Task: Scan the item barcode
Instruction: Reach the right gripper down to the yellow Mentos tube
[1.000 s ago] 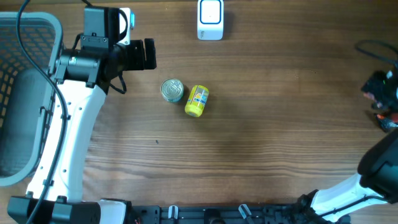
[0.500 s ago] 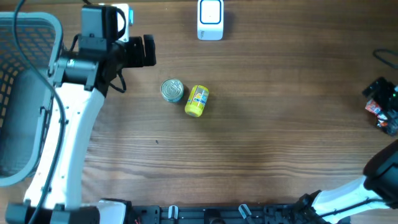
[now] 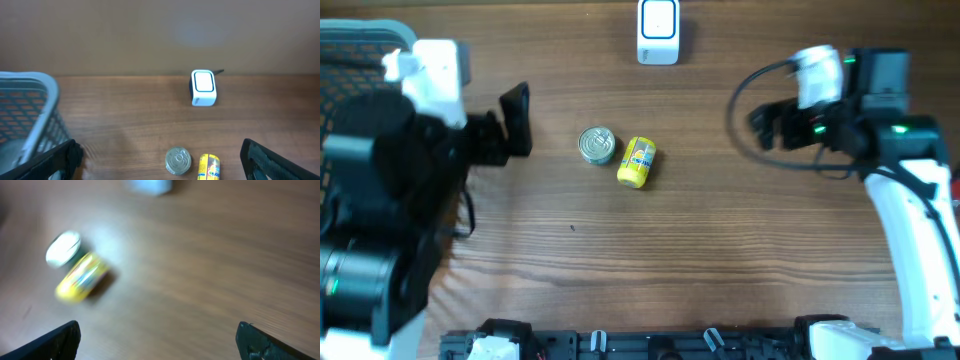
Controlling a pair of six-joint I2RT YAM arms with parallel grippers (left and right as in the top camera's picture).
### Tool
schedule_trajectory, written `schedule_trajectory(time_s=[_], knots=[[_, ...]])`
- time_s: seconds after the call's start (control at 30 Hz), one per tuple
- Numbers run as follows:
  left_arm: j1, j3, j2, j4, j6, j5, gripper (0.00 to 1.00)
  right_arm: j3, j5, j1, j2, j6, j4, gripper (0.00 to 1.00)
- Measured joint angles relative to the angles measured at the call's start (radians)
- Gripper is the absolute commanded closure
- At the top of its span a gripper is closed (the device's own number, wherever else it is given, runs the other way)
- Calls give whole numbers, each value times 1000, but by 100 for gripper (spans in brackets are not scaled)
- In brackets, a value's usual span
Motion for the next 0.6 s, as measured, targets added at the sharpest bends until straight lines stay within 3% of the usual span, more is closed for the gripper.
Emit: schedule_trajectory(time_s=[0.1, 0.2, 0.5, 0.6], knots=[[0, 0, -78, -44, 0, -14, 0, 0, -66, 109, 52, -64, -39, 0], [0, 0, -125, -105, -9, -55, 0, 0, -78, 181, 107, 18, -25, 0], [0, 0, -139, -192, -16, -98, 0, 0, 9, 412, 187, 613, 154, 0], [0, 0, -139, -197, -17, -98, 0, 0, 105, 478, 214, 830, 139, 0]])
